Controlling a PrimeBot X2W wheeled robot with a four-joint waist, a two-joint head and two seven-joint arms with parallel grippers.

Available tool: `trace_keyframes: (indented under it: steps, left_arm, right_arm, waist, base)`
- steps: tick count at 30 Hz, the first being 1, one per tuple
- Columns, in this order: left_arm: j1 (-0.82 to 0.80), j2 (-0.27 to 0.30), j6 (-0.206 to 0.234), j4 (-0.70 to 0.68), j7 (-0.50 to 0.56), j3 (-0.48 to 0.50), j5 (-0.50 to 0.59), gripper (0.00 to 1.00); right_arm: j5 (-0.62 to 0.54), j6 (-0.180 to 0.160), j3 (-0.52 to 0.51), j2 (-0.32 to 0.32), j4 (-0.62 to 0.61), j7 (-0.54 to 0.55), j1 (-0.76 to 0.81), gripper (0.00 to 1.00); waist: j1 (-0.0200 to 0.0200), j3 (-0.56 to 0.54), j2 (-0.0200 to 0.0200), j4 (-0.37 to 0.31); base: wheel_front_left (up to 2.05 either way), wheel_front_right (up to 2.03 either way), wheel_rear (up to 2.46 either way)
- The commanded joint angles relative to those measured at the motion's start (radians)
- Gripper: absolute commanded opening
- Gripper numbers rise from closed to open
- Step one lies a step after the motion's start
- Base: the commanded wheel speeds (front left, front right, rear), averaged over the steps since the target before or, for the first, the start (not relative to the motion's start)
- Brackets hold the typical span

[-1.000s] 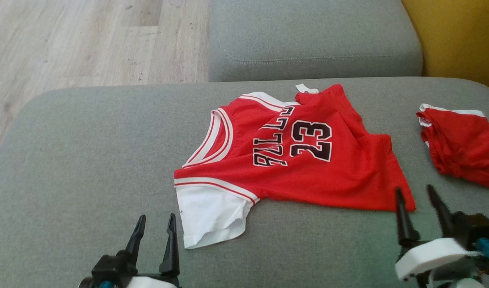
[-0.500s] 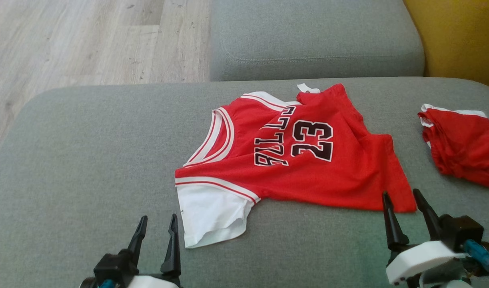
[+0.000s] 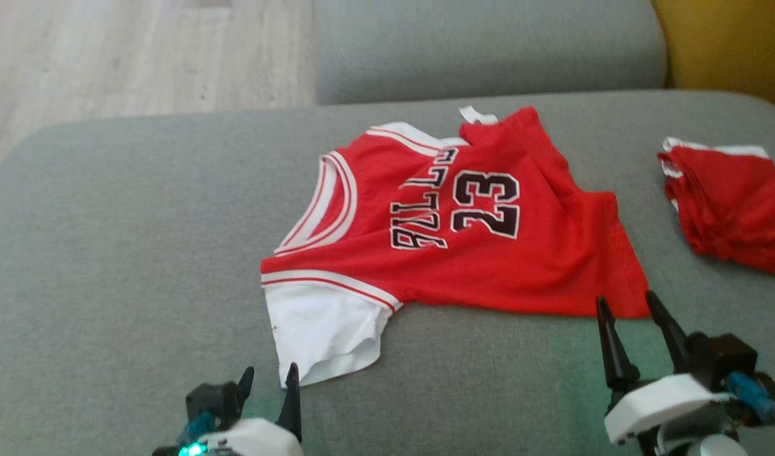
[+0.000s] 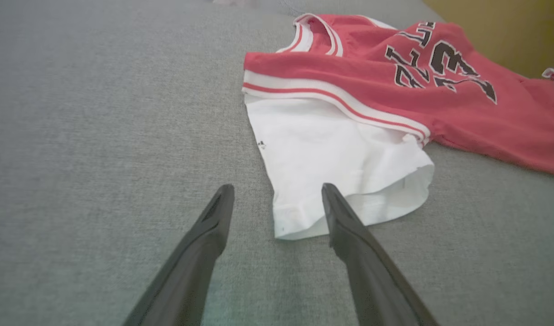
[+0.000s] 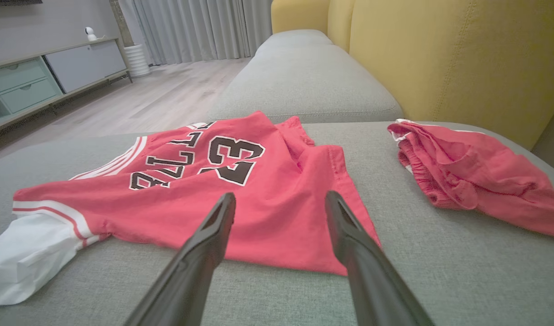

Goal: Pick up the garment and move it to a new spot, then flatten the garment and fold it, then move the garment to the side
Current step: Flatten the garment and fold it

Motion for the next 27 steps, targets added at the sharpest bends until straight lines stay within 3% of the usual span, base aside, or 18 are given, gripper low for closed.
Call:
trace_keyframes:
  steps: [1,11,13,15,16,27]
  left_arm:
    - [-0.063,0.001,0.004,-0.016,-0.001,0.031,-0.007,1.00]
    - [-0.111,-0.033,0.001,0.101,0.071,0.003,-0.024,1.00]
    - [-0.115,-0.037,-0.002,0.102,0.075,-0.003,-0.023,0.48]
    - [-0.119,-0.040,-0.006,0.099,0.073,-0.008,-0.021,0.09]
    - [-0.120,-0.040,-0.007,0.095,0.067,-0.010,-0.018,0.00]
    - [-0.119,0.003,0.029,-0.033,-0.044,0.034,0.019,0.00]
  right_arm:
    - [-0.007,-0.001,0.025,-0.009,-0.037,-0.003,-0.066,1.00]
    - [-0.032,-0.001,-0.017,-0.009,-0.029,-0.001,-0.097,1.00]
    - [-0.038,-0.001,-0.038,-0.009,-0.020,0.004,-0.102,1.00]
    - [-0.042,-0.001,-0.064,-0.009,-0.003,0.015,-0.109,1.00]
    - [-0.044,-0.001,-0.081,-0.009,0.011,0.023,-0.115,1.00]
    - [-0.124,-0.001,-0.246,-0.009,0.298,0.148,-0.265,1.00]
  waist:
    - [0.0000,0.021,-0.0001,-0.018]
    - [0.0000,0.082,-0.0001,-0.056]
    - [0.0000,0.088,-0.0001,-0.052]
    - [0.0000,0.093,-0.0001,-0.045]
    - [0.0000,0.094,-0.0001,-0.041]
    - [0.0000,0.114,-0.0001,0.036]
  base:
    - [0.00,0.00,0.00]
    - [0.00,0.00,0.00]
    - [0.00,0.00,0.00]
    - [0.00,0.00,0.00]
    - [0.00,0.00,0.00]
    - [0.00,0.00,0.00]
